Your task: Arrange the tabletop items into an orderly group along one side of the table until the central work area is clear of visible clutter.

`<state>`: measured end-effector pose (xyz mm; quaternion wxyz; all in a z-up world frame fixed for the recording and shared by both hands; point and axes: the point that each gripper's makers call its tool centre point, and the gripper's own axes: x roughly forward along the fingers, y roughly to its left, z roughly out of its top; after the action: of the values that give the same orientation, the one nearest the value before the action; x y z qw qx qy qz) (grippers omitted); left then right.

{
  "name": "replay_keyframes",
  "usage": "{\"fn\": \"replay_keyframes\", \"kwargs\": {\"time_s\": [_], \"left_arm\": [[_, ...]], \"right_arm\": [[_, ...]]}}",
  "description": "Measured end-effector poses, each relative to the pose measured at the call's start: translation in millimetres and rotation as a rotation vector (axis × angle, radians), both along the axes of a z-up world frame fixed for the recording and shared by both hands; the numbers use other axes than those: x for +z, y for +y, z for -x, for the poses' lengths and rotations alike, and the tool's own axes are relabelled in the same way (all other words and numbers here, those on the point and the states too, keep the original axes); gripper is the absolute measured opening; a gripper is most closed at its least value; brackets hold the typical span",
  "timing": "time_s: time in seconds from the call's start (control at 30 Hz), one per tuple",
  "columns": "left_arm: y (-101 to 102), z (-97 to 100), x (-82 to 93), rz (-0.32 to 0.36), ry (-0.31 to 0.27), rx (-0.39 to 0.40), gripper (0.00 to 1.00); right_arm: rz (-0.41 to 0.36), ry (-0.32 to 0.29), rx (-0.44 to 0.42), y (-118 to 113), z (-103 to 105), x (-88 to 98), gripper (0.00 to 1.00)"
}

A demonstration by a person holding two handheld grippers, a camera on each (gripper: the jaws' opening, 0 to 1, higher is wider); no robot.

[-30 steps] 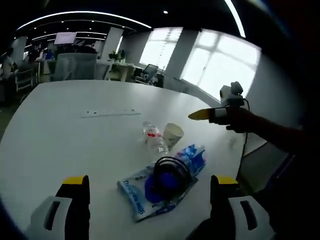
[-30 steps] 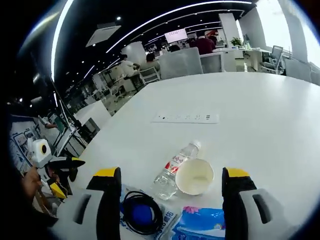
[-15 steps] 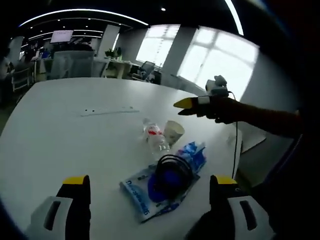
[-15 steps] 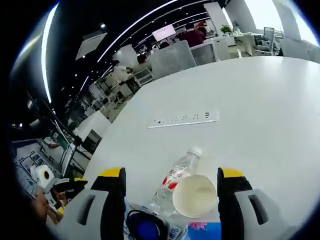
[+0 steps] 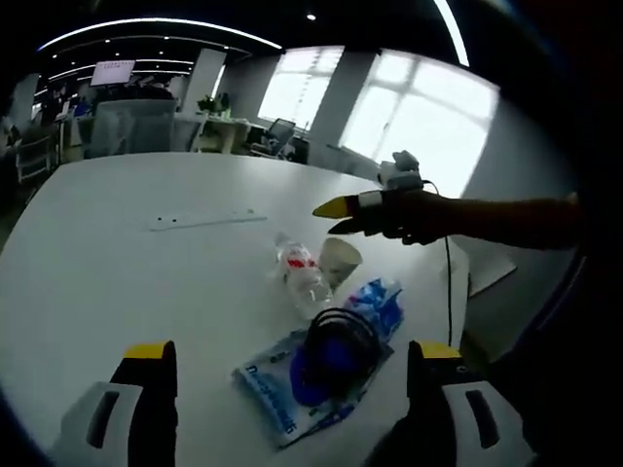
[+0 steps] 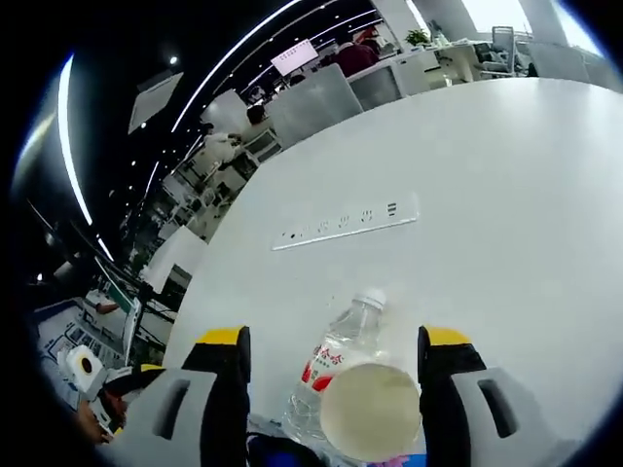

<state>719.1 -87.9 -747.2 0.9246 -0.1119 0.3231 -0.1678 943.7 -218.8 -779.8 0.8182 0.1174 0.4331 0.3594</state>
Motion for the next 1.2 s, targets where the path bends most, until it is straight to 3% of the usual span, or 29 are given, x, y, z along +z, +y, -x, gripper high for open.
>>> {"fn": "replay_keyframes", "kwargs": {"time_s": [0.1, 0.3, 0.47, 0.57, 0.67, 0.93, 1.2], "left_arm": [[-2, 2.9, -4.6, -0.004, 0.018, -0.009, 0.95], [-4, 3.5, -3.7, -0.015, 0.025, -0.023, 0.95], [-2, 2.0, -3.6, -0.008, 0.018, -0.014, 0.93], [-2, 4.1, -9.5, -0.010, 0.045, -0.026, 0.92], [1, 4.8, -15.9, -0.015, 0.054, -0.033, 0.92], [6, -2.5, -11.4, 0.011, 0.054, -0.025, 0.92], [-1, -4.6, -11.0, 0.025, 0.057, -0.043, 0.91]], "right_arm": [[0.001, 0.005, -0.012, 2, -4, -4.5, 0.63], [-0.020, 0.072, -0.034, 7, -15, -23.8, 0.58], [-0.010, 0.087, -0.038, 7, -20, -36.8, 0.54], [-0.008, 0.097, -0.052, 7, -25, -43.5, 0.52], [-0.005, 0.096, -0.060, 9, -30, -47.9, 0.51], [0.001, 0.109, -0.053, 23, -34, -58.4, 0.48], [0.032, 0.145, -0.029, 25, -39, -66.7, 0.41]]}}
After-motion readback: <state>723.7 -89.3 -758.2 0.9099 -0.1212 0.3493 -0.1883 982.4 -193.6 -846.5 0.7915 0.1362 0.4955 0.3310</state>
